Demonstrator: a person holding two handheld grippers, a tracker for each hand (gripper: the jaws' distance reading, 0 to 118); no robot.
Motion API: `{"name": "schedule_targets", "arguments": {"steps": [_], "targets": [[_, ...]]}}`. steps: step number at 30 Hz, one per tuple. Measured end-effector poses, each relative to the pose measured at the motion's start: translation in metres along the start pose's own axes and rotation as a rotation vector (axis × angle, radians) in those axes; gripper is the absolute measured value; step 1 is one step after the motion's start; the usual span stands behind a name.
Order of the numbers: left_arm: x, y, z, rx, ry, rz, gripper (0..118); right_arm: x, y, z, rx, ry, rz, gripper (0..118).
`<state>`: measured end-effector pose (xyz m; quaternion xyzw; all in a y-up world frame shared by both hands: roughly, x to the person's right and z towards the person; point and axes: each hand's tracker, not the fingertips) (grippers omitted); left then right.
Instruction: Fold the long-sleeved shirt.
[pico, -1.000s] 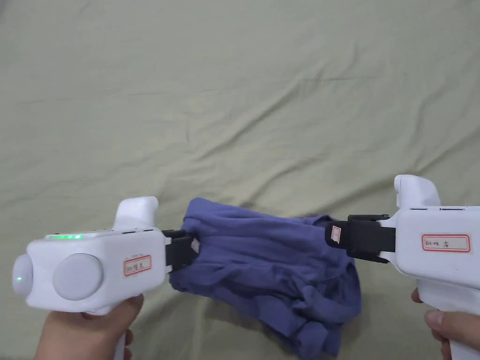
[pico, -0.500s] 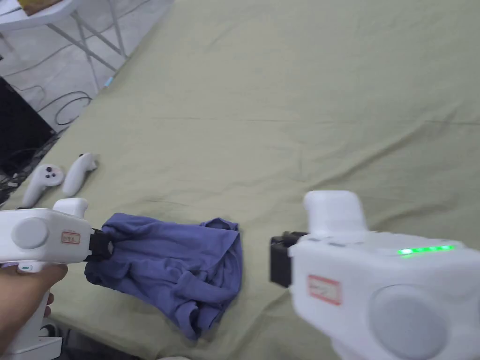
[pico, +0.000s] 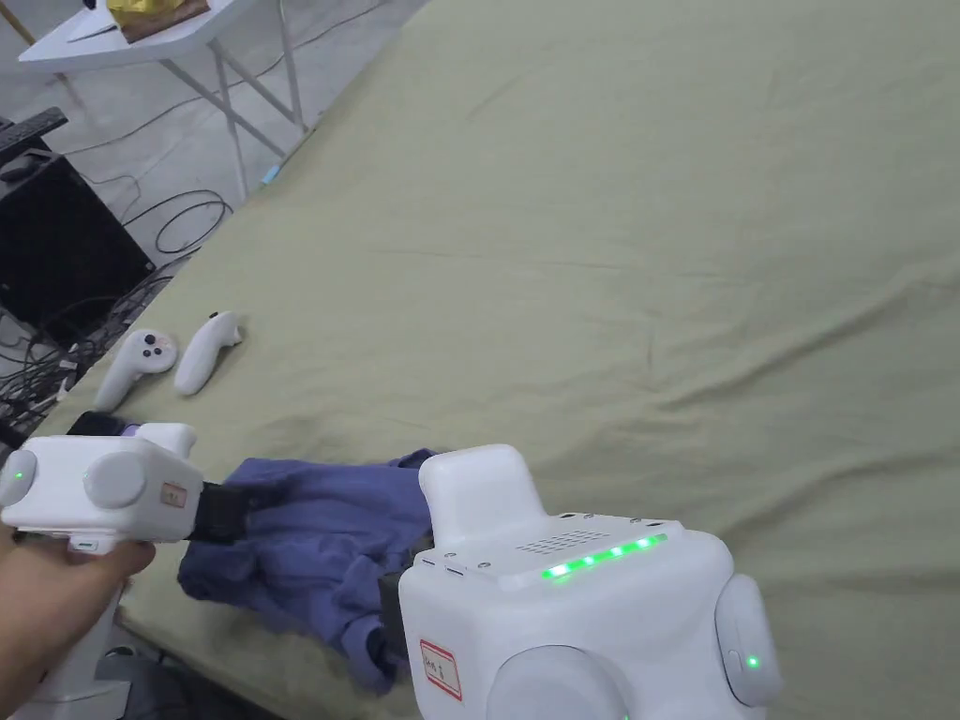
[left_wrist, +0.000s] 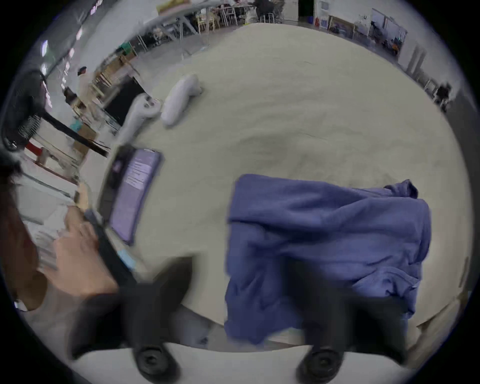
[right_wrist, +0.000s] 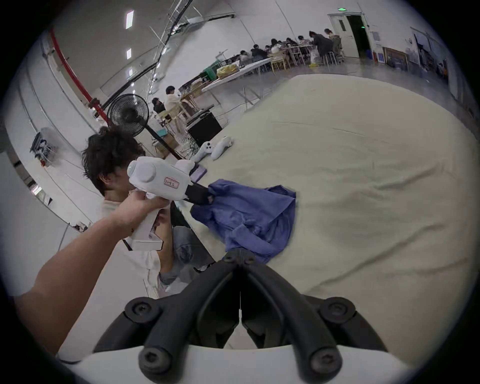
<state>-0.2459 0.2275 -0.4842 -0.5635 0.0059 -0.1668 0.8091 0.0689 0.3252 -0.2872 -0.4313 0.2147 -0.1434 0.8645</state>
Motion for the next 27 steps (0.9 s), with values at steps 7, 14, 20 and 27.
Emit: {"name": "schedule_targets", "arguments": {"steps": [7,14,20,27], "targets": [[0.035,0.015,0.074,0.222,-0.166,0.019,118,0.037,0.006,0.037,0.071,-0.034,-0.07,3],[0.172,0.023,0.183,0.456,-0.381,-0.092,0,0.107,0.0,0.13,0.246,-0.185,-0.177,3],[0.274,0.046,0.29,0.823,-0.464,-0.183,0,0.173,0.009,0.249,0.461,-0.476,-0.183,3],[0.335,0.066,0.41,1.106,-0.522,-0.023,0,0.202,0.043,0.385,0.745,-0.768,-0.086,3]]}}
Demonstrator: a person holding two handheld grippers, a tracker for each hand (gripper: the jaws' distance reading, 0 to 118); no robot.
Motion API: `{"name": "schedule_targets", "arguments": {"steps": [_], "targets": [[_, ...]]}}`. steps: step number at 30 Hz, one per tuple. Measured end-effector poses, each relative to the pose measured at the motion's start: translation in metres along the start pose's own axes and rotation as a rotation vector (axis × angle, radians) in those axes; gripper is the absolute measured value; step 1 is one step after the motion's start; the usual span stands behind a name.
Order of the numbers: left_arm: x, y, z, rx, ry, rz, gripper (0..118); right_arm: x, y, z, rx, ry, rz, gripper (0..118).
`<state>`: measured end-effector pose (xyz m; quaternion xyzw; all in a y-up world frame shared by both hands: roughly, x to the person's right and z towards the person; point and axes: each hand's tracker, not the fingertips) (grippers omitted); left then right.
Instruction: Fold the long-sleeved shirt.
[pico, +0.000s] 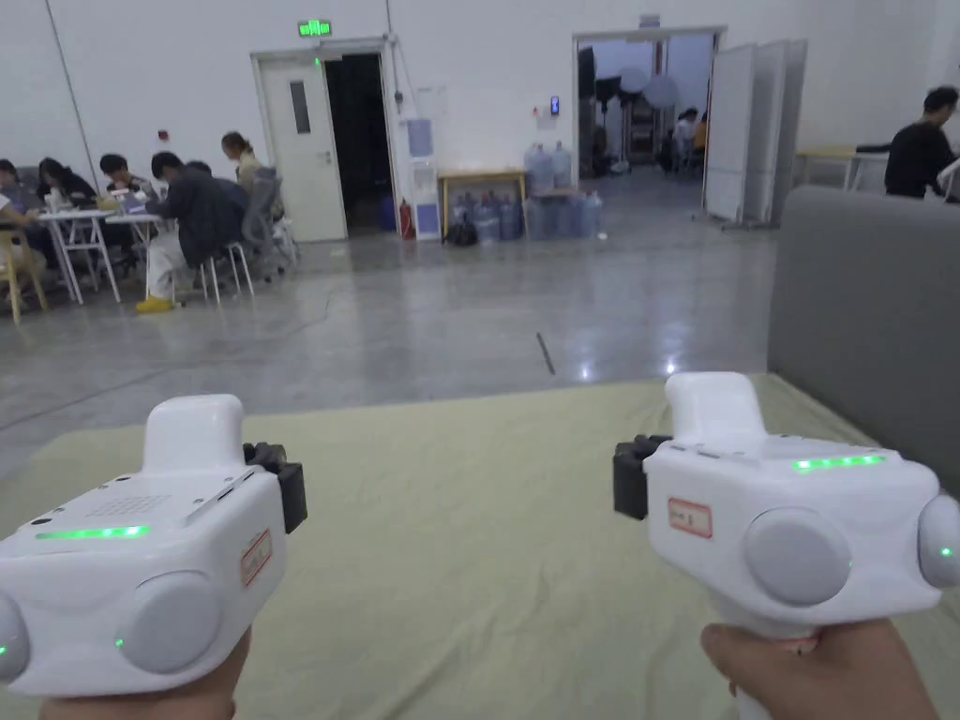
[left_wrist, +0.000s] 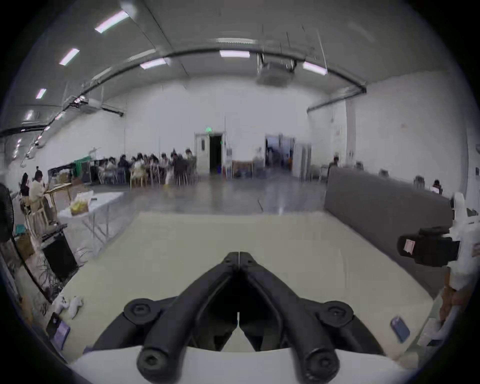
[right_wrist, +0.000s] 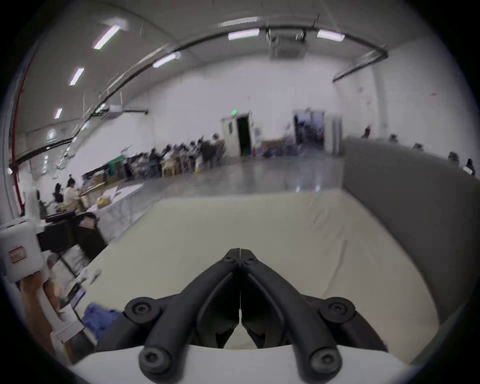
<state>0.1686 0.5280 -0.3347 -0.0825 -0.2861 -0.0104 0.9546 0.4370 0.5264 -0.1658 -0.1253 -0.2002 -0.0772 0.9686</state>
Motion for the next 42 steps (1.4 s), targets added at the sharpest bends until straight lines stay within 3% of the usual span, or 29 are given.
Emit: {"name": "schedule_targets", "arguments": {"steps": [8,26,27,28,29,31,32,37,42], "targets": [[0.036,0.036,0.01,0.092,0.056,0.002,0,0.007,0.041,0.026,0.115,-0.021,0.077,3],[0.023,0.056,0.041,0.133,0.099,-0.017,0,-0.011,0.05,0.026,0.145,0.005,0.053,3],[0.02,0.055,0.042,0.139,0.081,0.008,12,-0.011,0.051,0.025,0.145,0.015,0.053,7],[0.018,0.055,0.043,0.145,0.069,0.031,52,-0.012,0.052,0.024,0.145,0.018,0.054,38],[0.016,0.056,0.043,0.15,0.077,0.034,118,-0.013,0.055,0.023,0.14,0.003,0.05,112],[0.015,0.046,0.042,0.165,0.061,-0.04,118,-0.012,0.056,0.017,0.045,-0.026,-0.002,118],[0.016,0.049,0.043,0.174,0.071,-0.005,118,-0.013,0.056,0.024,0.104,-0.008,0.015,118],[0.022,0.063,0.057,0.164,0.105,-0.05,118,-0.017,0.053,0.028,0.104,0.012,0.046,118],[0.021,0.058,0.05,0.163,0.088,-0.031,118,-0.029,0.05,0.022,0.088,-0.118,0.11,118]]}}
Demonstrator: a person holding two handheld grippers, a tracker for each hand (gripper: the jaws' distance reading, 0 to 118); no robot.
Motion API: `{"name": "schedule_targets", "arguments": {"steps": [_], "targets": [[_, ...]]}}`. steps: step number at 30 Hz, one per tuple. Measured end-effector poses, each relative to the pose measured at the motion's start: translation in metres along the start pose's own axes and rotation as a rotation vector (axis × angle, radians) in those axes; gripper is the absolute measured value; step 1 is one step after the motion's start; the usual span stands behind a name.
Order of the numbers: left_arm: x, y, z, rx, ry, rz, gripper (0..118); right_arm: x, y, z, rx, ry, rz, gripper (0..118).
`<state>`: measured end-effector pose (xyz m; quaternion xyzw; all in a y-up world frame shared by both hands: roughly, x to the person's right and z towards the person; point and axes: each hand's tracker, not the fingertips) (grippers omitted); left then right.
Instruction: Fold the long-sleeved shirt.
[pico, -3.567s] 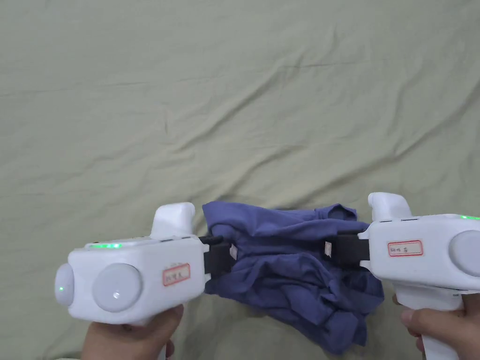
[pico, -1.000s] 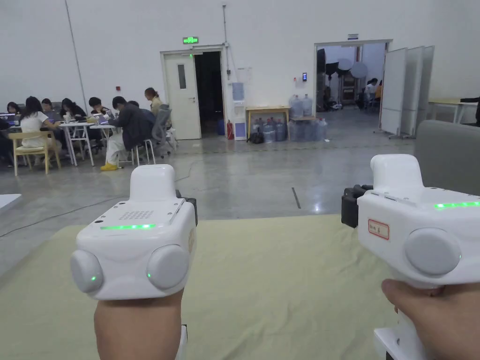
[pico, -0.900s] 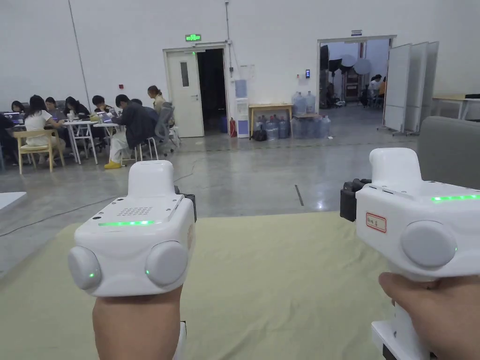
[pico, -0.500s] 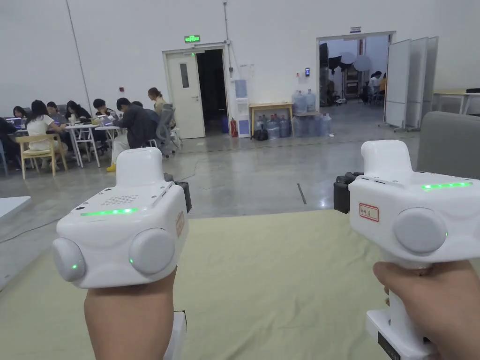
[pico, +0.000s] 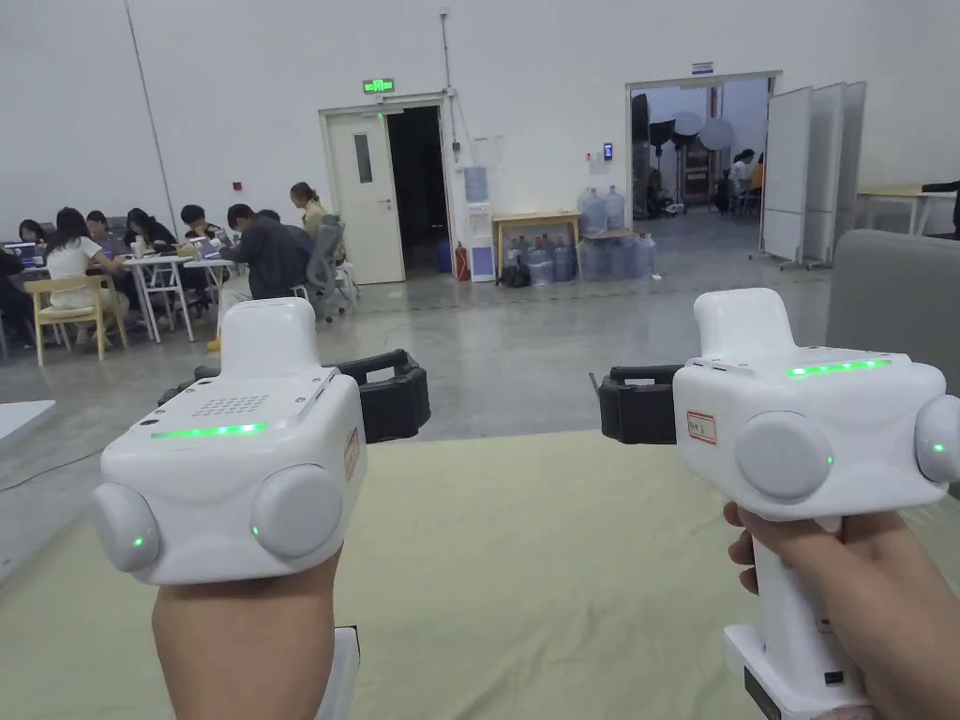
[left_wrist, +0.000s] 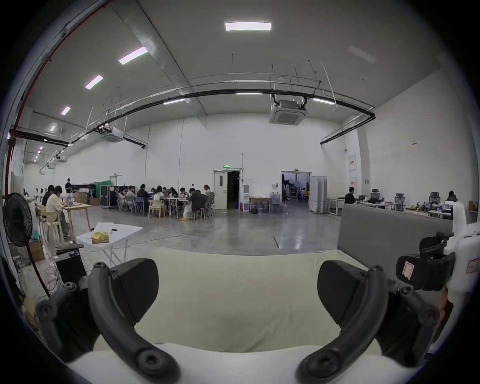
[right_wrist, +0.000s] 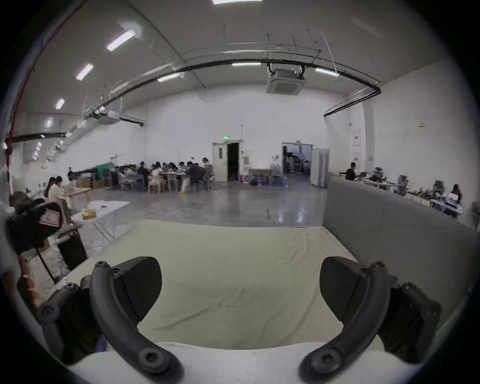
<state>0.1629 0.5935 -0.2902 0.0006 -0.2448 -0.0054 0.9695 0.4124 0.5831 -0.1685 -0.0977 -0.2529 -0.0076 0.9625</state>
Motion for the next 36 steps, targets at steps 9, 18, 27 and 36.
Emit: {"name": "schedule_targets", "arguments": {"steps": [9,18,27,36], "targets": [[0.001,0.0,-0.002,-0.006,-0.013,-0.02,118,0.002,0.003,-0.001,0.0,0.057,-0.042,118],[-0.002,-0.001,-0.005,-0.019,-0.023,0.002,118,0.002,0.005,-0.007,-0.033,0.053,-0.059,118],[-0.007,-0.003,-0.008,-0.021,-0.031,0.02,118,0.002,0.007,-0.009,-0.043,0.057,-0.063,118],[-0.008,-0.005,-0.011,-0.037,-0.025,0.022,118,-0.002,0.006,-0.012,-0.051,0.061,-0.062,118]]}}
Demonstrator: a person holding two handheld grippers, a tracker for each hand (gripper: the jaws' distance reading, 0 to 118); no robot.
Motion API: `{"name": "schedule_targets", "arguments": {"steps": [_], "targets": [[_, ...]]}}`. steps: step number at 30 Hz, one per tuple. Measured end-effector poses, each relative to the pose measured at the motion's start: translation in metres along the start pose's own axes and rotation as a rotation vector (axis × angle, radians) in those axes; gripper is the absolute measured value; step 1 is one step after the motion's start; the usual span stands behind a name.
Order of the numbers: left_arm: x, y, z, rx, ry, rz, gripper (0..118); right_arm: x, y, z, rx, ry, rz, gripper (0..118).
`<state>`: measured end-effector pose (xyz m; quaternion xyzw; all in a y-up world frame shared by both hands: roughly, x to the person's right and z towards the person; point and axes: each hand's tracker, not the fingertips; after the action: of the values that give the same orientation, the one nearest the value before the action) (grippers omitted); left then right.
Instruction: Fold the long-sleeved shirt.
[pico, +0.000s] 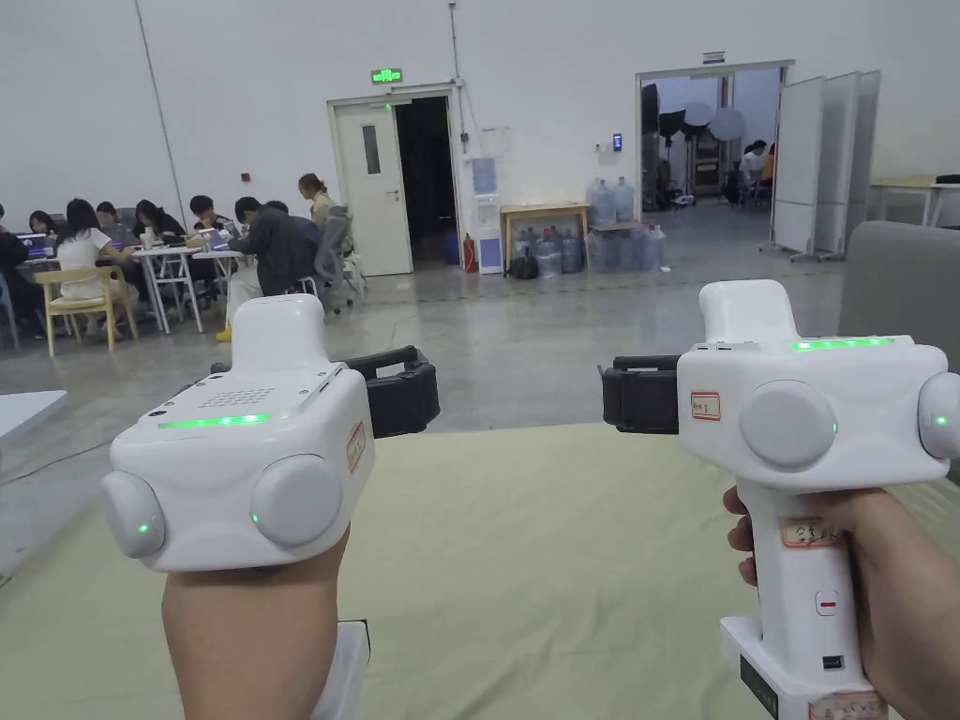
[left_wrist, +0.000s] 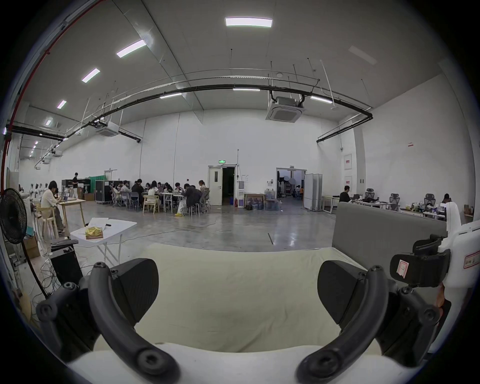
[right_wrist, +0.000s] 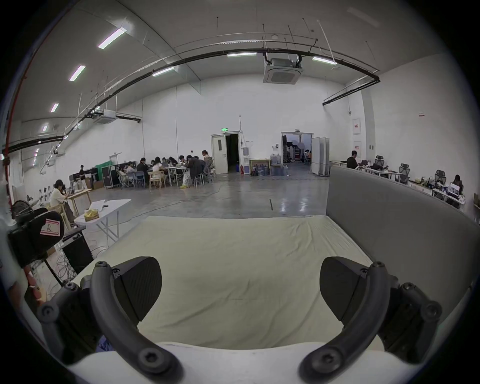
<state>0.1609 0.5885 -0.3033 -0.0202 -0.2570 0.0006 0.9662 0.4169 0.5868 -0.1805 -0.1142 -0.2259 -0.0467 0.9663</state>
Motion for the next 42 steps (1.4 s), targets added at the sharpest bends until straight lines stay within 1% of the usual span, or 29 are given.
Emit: {"name": "schedule_targets", "arguments": {"steps": [14,21,32,35,39,42], "targets": [[-0.0019,-0.002,-0.0033,-0.007,-0.003,0.009,118,0.0018,0.0035,-0.0003,0.005,0.005,-0.016,118],[-0.002,-0.003,-0.0032,-0.011,-0.005,0.006,118,-0.0009,0.004,0.0016,0.006,0.014,-0.002,118],[-0.0026,-0.0007,-0.0018,-0.005,-0.004,0.006,118,-0.0004,0.006,0.0047,0.026,0.013,-0.005,118],[-0.0024,-0.0009,-0.0021,-0.008,-0.002,0.002,118,0.0016,0.0068,0.0042,0.026,0.004,-0.013,118],[-0.0012,-0.0006,-0.0027,-0.009,-0.005,0.001,118,0.0051,0.0079,0.002,0.003,0.019,-0.032,118],[-0.0007,0.0002,-0.0019,-0.006,-0.005,0.0,118,0.0044,0.0065,0.0018,0.001,0.017,-0.028,118]]}}
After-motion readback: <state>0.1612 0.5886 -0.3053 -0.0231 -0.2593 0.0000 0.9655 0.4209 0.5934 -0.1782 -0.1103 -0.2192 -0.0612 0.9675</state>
